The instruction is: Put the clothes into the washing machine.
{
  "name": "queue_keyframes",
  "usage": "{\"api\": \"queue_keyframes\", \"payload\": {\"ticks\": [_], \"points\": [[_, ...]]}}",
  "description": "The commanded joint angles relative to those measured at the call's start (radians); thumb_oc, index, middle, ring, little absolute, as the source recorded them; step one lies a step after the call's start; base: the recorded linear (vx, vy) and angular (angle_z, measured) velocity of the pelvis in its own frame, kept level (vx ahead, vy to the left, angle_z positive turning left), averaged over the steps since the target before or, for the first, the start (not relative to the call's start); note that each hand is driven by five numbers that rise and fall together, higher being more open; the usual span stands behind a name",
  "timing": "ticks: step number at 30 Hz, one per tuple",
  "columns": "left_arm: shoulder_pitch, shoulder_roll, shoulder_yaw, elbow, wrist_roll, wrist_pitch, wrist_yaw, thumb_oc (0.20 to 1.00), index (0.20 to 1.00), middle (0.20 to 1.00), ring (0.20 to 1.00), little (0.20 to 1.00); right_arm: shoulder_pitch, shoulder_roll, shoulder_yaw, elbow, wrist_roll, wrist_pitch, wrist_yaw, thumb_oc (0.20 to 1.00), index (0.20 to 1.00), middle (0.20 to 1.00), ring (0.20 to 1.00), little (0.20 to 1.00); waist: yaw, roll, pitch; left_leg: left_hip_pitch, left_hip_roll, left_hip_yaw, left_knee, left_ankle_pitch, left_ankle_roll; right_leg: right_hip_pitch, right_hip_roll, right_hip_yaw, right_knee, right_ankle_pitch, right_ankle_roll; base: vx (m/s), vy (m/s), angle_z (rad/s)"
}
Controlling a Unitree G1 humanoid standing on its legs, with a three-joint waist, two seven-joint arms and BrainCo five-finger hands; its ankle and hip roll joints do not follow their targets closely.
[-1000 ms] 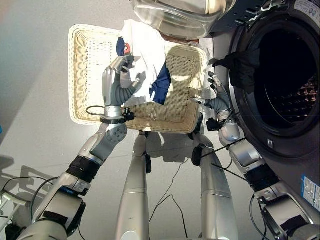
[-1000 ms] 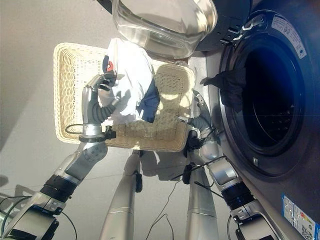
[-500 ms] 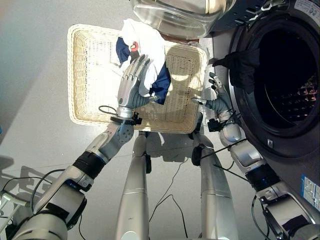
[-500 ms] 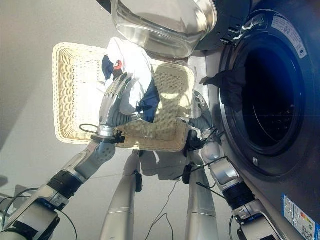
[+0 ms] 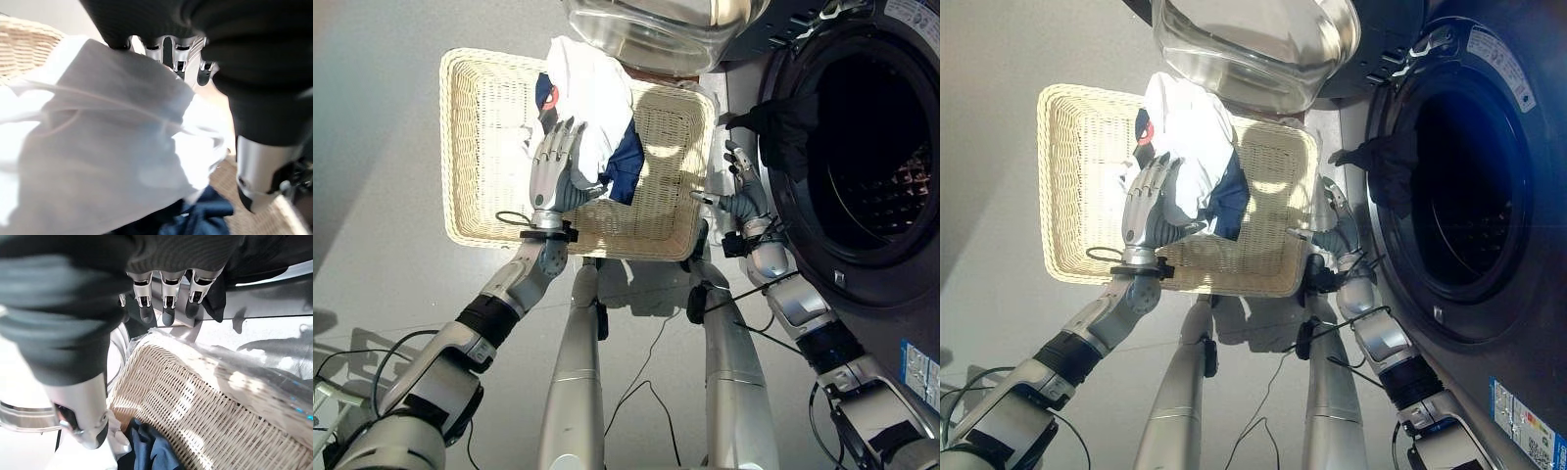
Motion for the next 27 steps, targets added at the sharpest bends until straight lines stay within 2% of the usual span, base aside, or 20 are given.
{"api": "queue_keyframes", "payload": {"ticks": [1,4,5,6,7,11,27], "points": [[0.0,0.011,0.035,-0.022,0.039,0.007,0.019,1.0,1.0,1.0,1.0,1.0,0.034,-0.039,0.008,-0.068,0.028,-0.051,0.0,1.0,1.0,1.0,1.0,1.0,-0.013,0.04,-0.02,-0.035,-0.06,0.028,0.063,-0.013,0.089,0.062,0.063,-0.006,-0.177,0.172,0.075,0.0,0.0,0.0],[-0.001,0.014,0.036,-0.015,0.042,0.005,0.002,1.0,1.0,1.0,1.0,1.0,0.035,-0.036,0.008,-0.064,0.024,-0.053,0.0,1.0,1.0,1.0,1.0,1.0,-0.013,0.041,-0.02,-0.034,-0.059,0.028,0.064,-0.013,0.088,0.064,0.062,-0.007,-0.178,0.173,0.074,0.0,0.0,0.0],[-0.002,0.016,0.035,-0.015,0.042,0.005,-0.004,0.576,0.576,0.576,0.576,0.576,0.033,-0.038,0.007,-0.066,0.025,-0.05,0.002,1.0,1.0,1.0,1.0,1.0,-0.014,0.041,-0.02,-0.034,-0.058,0.029,0.063,-0.012,0.088,0.063,0.062,-0.006,-0.178,0.173,0.074,0.0,0.0,0.0],[-0.002,0.018,0.035,-0.017,0.039,0.0,-0.011,0.341,0.341,0.341,0.341,0.341,0.033,-0.039,0.007,-0.069,0.025,-0.048,0.002,1.0,1.0,1.0,1.0,1.0,-0.014,0.041,-0.02,-0.035,-0.058,0.03,0.063,-0.012,0.089,0.062,0.062,-0.006,-0.177,0.174,0.074,0.0,0.0,0.0],[-0.001,0.02,0.036,-0.021,0.04,-0.003,-0.022,0.2,0.2,0.2,0.2,0.2,0.036,-0.038,0.005,-0.071,0.024,-0.048,0.003,1.0,1.0,1.0,1.0,1.0,-0.014,0.042,-0.02,-0.035,-0.058,0.03,0.062,-0.012,0.089,0.062,0.063,-0.005,-0.178,0.174,0.074,0.0,0.0,0.0],[-0.002,0.031,0.033,-0.024,0.034,-0.015,-0.051,0.2,0.2,0.2,0.2,0.2,0.038,-0.042,0.004,-0.069,0.025,-0.05,0.01,1.0,1.0,1.0,1.0,1.0,-0.015,0.042,-0.02,-0.026,-0.055,0.033,0.057,-0.011,0.088,0.069,0.064,-0.003,-0.18,0.174,0.074,0.0,0.0,0.0],[-0.008,0.05,0.034,-0.022,0.035,-0.024,-0.056,0.2,0.2,0.2,0.2,0.2,0.034,-0.05,0.002,-0.063,0.031,-0.058,0.014,1.0,1.0,1.0,1.0,1.0,-0.016,0.043,-0.02,-0.025,-0.055,0.033,0.053,-0.007,0.088,0.071,0.066,-0.001,-0.186,0.177,0.073,0.0,0.0,0.0]]}}
